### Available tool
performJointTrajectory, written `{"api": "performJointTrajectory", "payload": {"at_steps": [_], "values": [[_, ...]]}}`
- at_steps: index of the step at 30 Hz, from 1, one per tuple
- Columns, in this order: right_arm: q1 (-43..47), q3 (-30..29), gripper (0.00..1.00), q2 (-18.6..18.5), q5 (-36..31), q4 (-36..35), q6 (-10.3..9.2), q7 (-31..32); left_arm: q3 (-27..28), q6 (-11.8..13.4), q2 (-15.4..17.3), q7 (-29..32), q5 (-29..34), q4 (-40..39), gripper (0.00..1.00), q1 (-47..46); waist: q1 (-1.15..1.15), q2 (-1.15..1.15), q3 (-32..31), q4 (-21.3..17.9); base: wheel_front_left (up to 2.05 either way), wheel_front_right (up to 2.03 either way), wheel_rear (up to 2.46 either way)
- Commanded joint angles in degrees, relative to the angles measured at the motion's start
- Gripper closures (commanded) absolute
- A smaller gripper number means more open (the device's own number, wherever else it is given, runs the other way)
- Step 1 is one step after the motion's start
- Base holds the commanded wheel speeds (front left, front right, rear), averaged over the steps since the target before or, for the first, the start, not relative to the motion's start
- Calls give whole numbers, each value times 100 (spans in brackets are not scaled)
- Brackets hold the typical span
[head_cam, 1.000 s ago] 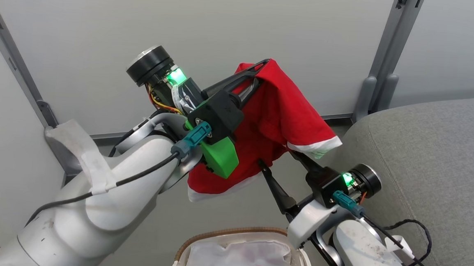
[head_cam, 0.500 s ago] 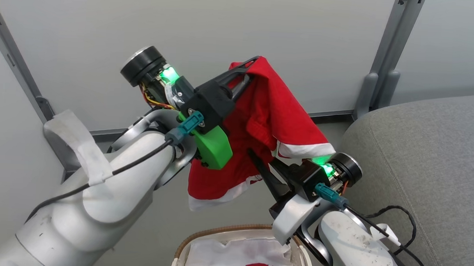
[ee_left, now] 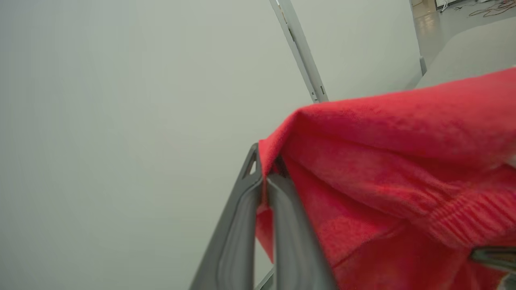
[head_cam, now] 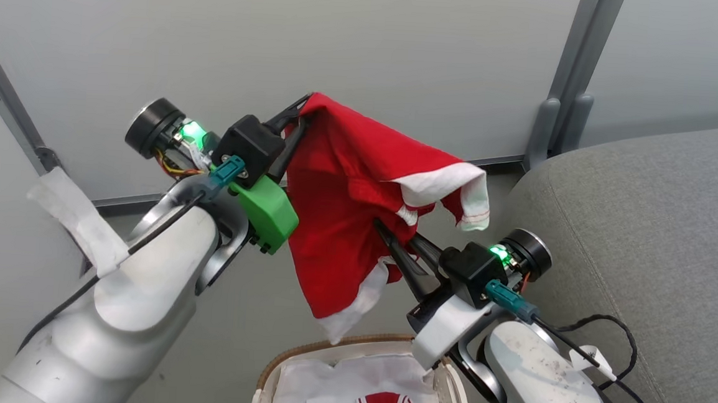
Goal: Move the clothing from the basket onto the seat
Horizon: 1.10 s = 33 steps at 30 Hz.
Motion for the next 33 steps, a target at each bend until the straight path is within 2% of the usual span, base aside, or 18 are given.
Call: {"api": "performJointTrajectory", "payload": {"at_steps": [1, 2, 14, 21, 27, 33], "values": [[116, -54, 100, -20, -31, -85, -5, -14, 33, 35, -8, -81, -80, 61, 43, 166, 0, 0, 20, -30, 0, 0, 0], [120, -95, 100, -21, -31, -147, -5, -13, 67, 52, -44, -128, -156, 114, 0, 243, 0, 0, 28, -44, 0, 0, 0], [219, -638, 100, -19, -248, -460, -5, -14, 31, 278, -560, -726, -552, 519, 0, 1365, 0, 0, 89, -76, 0, 0, 0], [298, -897, 100, -20, -351, -497, -5, -14, 59, 316, -825, -829, -536, 603, 0, 1959, 0, 0, 121, -48, 0, 0, 0], [322, -1039, 100, -20, -411, -500, -5, -14, 313, 349, -962, -820, -372, 351, 0, 2361, 0, 0, 159, -77, 0, 0, 0], [189, -1138, 100, -21, -525, -527, -5, -14, 558, 311, -1080, -814, -197, 142, 0, 2610, 0, 0, 242, -282, 0, 0, 0]]}}
